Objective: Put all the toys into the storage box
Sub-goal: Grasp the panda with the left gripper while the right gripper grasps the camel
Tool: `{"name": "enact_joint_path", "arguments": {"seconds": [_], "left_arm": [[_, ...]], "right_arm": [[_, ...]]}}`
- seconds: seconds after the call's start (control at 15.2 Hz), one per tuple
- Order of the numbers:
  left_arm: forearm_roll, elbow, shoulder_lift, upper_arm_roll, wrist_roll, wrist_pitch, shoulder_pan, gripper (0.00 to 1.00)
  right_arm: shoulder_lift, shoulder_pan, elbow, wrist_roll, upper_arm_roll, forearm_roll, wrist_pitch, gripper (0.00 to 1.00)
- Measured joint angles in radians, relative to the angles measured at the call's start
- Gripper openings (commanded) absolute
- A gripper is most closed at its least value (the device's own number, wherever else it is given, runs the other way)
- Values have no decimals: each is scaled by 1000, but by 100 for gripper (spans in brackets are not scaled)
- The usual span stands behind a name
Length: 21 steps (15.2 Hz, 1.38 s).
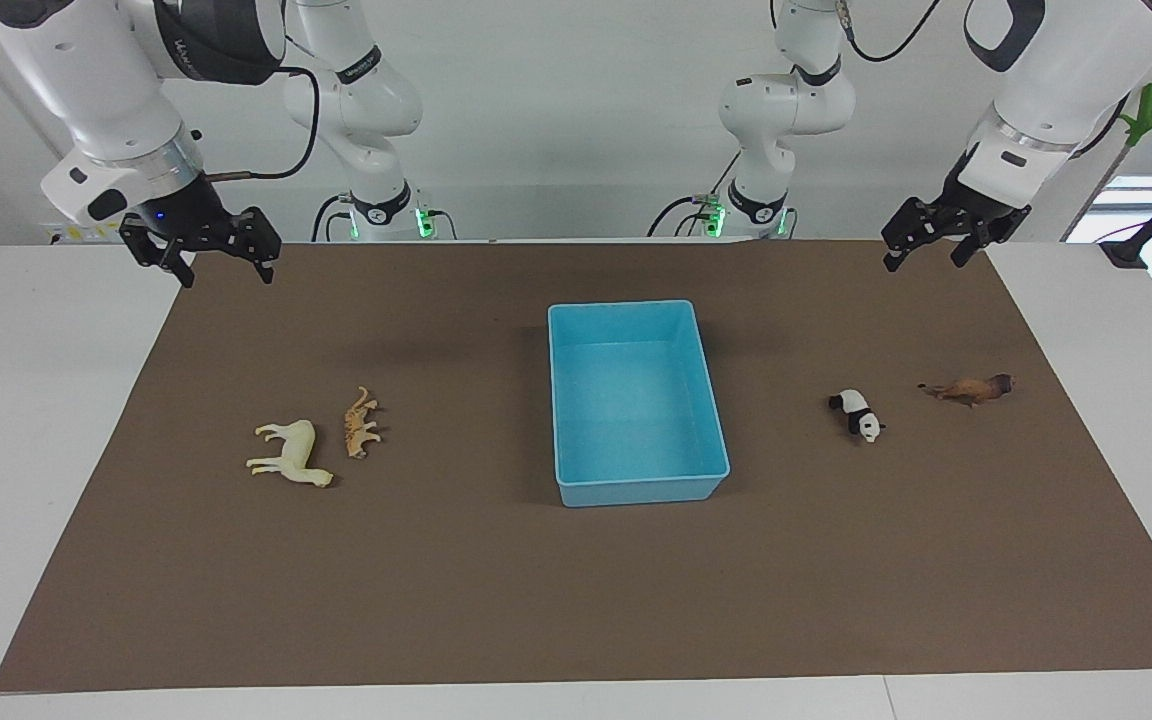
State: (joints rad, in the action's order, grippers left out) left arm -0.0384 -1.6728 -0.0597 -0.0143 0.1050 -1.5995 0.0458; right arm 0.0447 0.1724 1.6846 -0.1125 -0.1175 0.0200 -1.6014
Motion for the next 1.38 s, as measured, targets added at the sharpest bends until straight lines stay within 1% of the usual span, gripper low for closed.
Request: {"name": "enact_joint_path", "arguments": {"seconds": [0.13, 0.33, 0.39, 0.53, 0.66, 0.79, 0.86, 0.92, 1.05, 1.38], "left_arm": [[0, -93, -11, -10, 18, -114, -22, 100], [0, -243, -3, -16, 19, -327, -59, 100], [0, -277, 10, -15, 29, -374, -62, 100], [0, -312, 50, -10, 82, -451, -61, 100], [0, -343, 97, -3, 115, -537, -59, 100], [0, -397, 140, 0, 129, -655, -54, 100], [0, -429, 157, 0, 132, -714, -53, 100], [0, -459, 168, 0, 134, -767, -52, 100], [0, -502, 176, 0, 136, -819, -52, 100], [0, -556, 175, 5, 138, -852, -48, 100]], "right_arm": [[-16, -1, 10, 0, -1, 0, -37, 100], [-76, 0, 20, 0, -1, 0, -89, 100], [-100, 2, 20, 0, -1, 0, -104, 100], [-143, 3, 26, 0, 0, 0, -157, 100], [-176, 1, 62, 3, 0, 0, -275, 100], [-211, -9, 139, 12, -1, -1, -443, 100], [-229, -18, 174, 23, -2, -1, -501, 100], [-244, -25, 198, 34, -2, 0, -534, 100], [-259, -31, 218, 45, -2, 0, -558, 100], [-273, -28, 228, 55, 0, -1, -562, 100]]}}
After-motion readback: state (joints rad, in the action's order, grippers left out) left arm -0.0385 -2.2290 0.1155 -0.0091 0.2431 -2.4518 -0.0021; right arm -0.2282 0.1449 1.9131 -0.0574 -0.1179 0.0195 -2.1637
